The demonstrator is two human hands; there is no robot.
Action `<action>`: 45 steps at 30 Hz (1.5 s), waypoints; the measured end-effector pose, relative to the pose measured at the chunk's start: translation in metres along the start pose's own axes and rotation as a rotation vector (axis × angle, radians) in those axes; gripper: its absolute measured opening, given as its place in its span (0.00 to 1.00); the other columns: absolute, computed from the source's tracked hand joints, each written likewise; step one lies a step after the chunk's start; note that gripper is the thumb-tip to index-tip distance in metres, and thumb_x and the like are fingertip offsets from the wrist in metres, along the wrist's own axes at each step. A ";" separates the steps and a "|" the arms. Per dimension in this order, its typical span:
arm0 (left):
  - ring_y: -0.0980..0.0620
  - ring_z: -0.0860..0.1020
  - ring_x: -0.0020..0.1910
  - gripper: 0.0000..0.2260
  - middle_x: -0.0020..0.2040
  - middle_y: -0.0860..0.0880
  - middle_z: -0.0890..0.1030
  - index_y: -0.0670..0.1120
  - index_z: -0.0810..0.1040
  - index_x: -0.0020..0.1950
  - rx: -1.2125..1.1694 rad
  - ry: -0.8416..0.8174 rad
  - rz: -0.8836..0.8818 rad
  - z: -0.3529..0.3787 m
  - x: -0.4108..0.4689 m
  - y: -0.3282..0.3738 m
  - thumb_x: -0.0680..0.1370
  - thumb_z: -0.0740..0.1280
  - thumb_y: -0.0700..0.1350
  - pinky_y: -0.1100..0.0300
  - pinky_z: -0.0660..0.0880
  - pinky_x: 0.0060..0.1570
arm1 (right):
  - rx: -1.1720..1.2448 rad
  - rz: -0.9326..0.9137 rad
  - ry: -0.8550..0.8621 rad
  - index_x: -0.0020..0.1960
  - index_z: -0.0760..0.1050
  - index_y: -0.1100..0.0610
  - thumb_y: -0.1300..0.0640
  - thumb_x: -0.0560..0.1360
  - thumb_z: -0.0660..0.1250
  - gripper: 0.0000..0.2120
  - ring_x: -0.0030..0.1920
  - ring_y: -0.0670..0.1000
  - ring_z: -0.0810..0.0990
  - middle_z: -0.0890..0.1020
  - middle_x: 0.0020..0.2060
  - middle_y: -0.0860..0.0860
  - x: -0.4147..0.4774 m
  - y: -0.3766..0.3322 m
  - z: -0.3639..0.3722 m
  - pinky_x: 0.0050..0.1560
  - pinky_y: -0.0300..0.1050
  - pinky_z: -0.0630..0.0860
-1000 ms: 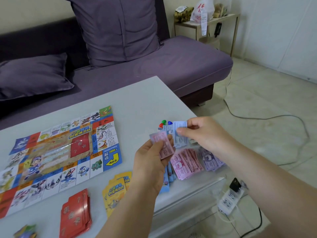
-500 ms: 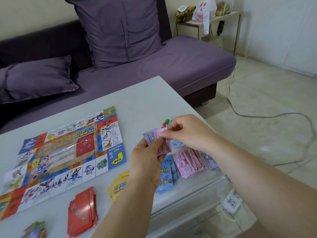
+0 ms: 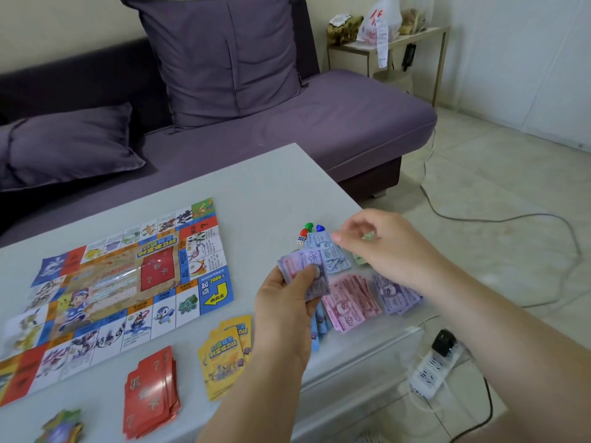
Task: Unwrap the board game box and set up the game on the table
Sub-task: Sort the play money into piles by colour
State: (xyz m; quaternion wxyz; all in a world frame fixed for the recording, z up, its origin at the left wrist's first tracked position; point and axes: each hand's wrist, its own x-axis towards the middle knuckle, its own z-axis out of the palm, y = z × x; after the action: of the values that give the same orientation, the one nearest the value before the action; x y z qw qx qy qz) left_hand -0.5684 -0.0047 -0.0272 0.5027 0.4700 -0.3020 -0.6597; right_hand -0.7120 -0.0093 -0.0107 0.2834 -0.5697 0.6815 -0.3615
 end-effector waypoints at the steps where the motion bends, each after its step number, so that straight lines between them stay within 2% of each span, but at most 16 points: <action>1: 0.56 0.81 0.29 0.08 0.32 0.49 0.83 0.41 0.79 0.45 -0.003 -0.015 -0.001 0.004 -0.002 -0.002 0.77 0.62 0.32 0.66 0.77 0.29 | 0.058 0.019 -0.063 0.47 0.78 0.51 0.42 0.71 0.69 0.13 0.44 0.42 0.78 0.80 0.43 0.44 -0.001 -0.002 0.002 0.41 0.36 0.70; 3: 0.55 0.81 0.30 0.08 0.34 0.47 0.83 0.40 0.79 0.48 -0.039 -0.054 -0.012 0.011 -0.005 -0.003 0.78 0.61 0.33 0.65 0.76 0.29 | 0.077 0.018 -0.145 0.40 0.78 0.51 0.44 0.69 0.72 0.10 0.36 0.41 0.77 0.81 0.36 0.45 -0.001 0.000 0.008 0.36 0.34 0.69; 5: 0.54 0.82 0.32 0.10 0.36 0.45 0.84 0.40 0.79 0.49 -0.072 -0.081 -0.025 0.015 -0.005 -0.002 0.79 0.58 0.34 0.65 0.77 0.30 | 0.078 0.014 -0.128 0.37 0.77 0.51 0.48 0.70 0.73 0.09 0.32 0.41 0.76 0.81 0.32 0.45 0.003 0.004 0.008 0.35 0.35 0.68; 9: 0.55 0.82 0.30 0.12 0.33 0.47 0.84 0.41 0.79 0.46 -0.027 -0.072 -0.016 0.016 -0.001 0.003 0.80 0.57 0.33 0.66 0.76 0.27 | 0.181 0.077 -0.056 0.41 0.79 0.50 0.54 0.72 0.72 0.02 0.38 0.43 0.80 0.84 0.38 0.46 0.010 0.013 -0.016 0.37 0.36 0.71; 11: 0.56 0.81 0.28 0.11 0.32 0.48 0.83 0.41 0.79 0.45 -0.010 -0.049 -0.017 0.017 0.003 0.002 0.80 0.58 0.33 0.67 0.75 0.26 | 0.152 0.086 -0.038 0.43 0.79 0.50 0.56 0.70 0.73 0.04 0.39 0.43 0.81 0.83 0.38 0.45 0.011 0.019 -0.032 0.39 0.35 0.71; 15: 0.53 0.82 0.30 0.09 0.35 0.46 0.84 0.42 0.79 0.45 -0.007 -0.037 -0.054 0.020 0.007 -0.006 0.78 0.61 0.32 0.63 0.78 0.29 | -0.119 0.184 -0.200 0.51 0.78 0.50 0.53 0.67 0.76 0.14 0.43 0.44 0.81 0.81 0.41 0.44 0.007 0.032 -0.044 0.44 0.39 0.73; 18: 0.54 0.81 0.30 0.09 0.36 0.46 0.83 0.43 0.79 0.45 0.008 -0.046 -0.079 0.026 0.008 -0.014 0.77 0.63 0.32 0.62 0.79 0.33 | -0.274 0.123 -0.049 0.55 0.76 0.49 0.47 0.70 0.73 0.17 0.44 0.43 0.76 0.77 0.46 0.43 0.003 0.032 -0.040 0.41 0.38 0.68; 20: 0.55 0.80 0.31 0.09 0.35 0.48 0.83 0.44 0.80 0.44 0.012 -0.055 -0.089 0.030 0.006 -0.017 0.76 0.64 0.32 0.63 0.79 0.35 | -0.190 0.057 0.017 0.52 0.77 0.49 0.43 0.70 0.70 0.14 0.43 0.42 0.76 0.78 0.45 0.42 0.000 0.024 -0.035 0.38 0.34 0.67; 24: 0.53 0.79 0.31 0.11 0.34 0.47 0.82 0.44 0.80 0.42 0.006 -0.078 -0.064 0.034 0.002 -0.015 0.76 0.63 0.30 0.64 0.78 0.33 | -0.025 0.059 -0.169 0.43 0.80 0.50 0.38 0.67 0.70 0.16 0.39 0.42 0.80 0.83 0.37 0.44 -0.004 0.013 -0.015 0.42 0.39 0.75; 28: 0.51 0.82 0.33 0.08 0.38 0.44 0.84 0.43 0.80 0.46 0.009 -0.075 -0.043 0.025 0.006 -0.011 0.76 0.64 0.32 0.59 0.80 0.36 | 0.109 0.099 -0.224 0.42 0.80 0.50 0.36 0.63 0.72 0.18 0.43 0.44 0.82 0.84 0.38 0.44 -0.001 0.011 -0.015 0.50 0.43 0.77; 30: 0.48 0.82 0.35 0.08 0.40 0.42 0.84 0.42 0.80 0.47 0.011 -0.066 -0.042 0.023 0.008 -0.010 0.76 0.64 0.32 0.57 0.81 0.37 | 0.067 0.069 -0.234 0.41 0.80 0.50 0.38 0.64 0.72 0.16 0.38 0.42 0.80 0.83 0.35 0.44 0.000 0.009 -0.011 0.45 0.41 0.76; 32: 0.48 0.83 0.34 0.07 0.39 0.42 0.84 0.41 0.80 0.48 -0.001 -0.064 -0.053 0.022 0.008 -0.008 0.76 0.63 0.32 0.58 0.80 0.34 | -0.009 0.025 -0.192 0.40 0.80 0.51 0.43 0.69 0.72 0.11 0.35 0.44 0.79 0.83 0.34 0.46 0.002 0.008 -0.006 0.44 0.46 0.76; 35: 0.52 0.82 0.30 0.09 0.34 0.44 0.84 0.40 0.78 0.47 -0.075 -0.043 -0.063 0.015 0.008 -0.001 0.79 0.59 0.33 0.63 0.78 0.28 | 0.003 0.041 -0.184 0.42 0.81 0.53 0.49 0.70 0.73 0.08 0.40 0.48 0.83 0.85 0.37 0.49 0.007 0.008 -0.005 0.49 0.49 0.77; 39: 0.56 0.82 0.31 0.09 0.33 0.49 0.83 0.41 0.78 0.46 -0.085 0.058 -0.007 -0.006 0.017 0.006 0.79 0.60 0.33 0.66 0.79 0.32 | -0.102 0.089 -0.350 0.45 0.79 0.51 0.51 0.68 0.75 0.09 0.44 0.48 0.82 0.84 0.40 0.48 0.005 0.008 0.002 0.47 0.43 0.76; 42: 0.55 0.82 0.32 0.08 0.34 0.49 0.84 0.42 0.78 0.47 -0.055 0.063 -0.023 -0.011 0.017 0.005 0.78 0.62 0.33 0.65 0.79 0.34 | -0.189 0.027 -0.203 0.49 0.76 0.50 0.48 0.71 0.72 0.10 0.42 0.43 0.77 0.78 0.41 0.44 0.005 0.006 0.006 0.41 0.36 0.71; 45: 0.54 0.82 0.32 0.08 0.35 0.47 0.84 0.41 0.79 0.47 -0.033 0.009 -0.033 -0.003 0.010 0.001 0.77 0.62 0.32 0.65 0.79 0.32 | -0.060 -0.057 -0.059 0.45 0.77 0.51 0.45 0.74 0.67 0.10 0.37 0.38 0.74 0.77 0.36 0.41 0.005 0.000 0.008 0.36 0.32 0.67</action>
State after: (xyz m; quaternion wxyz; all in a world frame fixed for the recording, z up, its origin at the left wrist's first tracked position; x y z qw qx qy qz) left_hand -0.5658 -0.0142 -0.0309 0.5006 0.4696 -0.2811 -0.6708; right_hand -0.7069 -0.0156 -0.0150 0.2758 -0.6074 0.6669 -0.3319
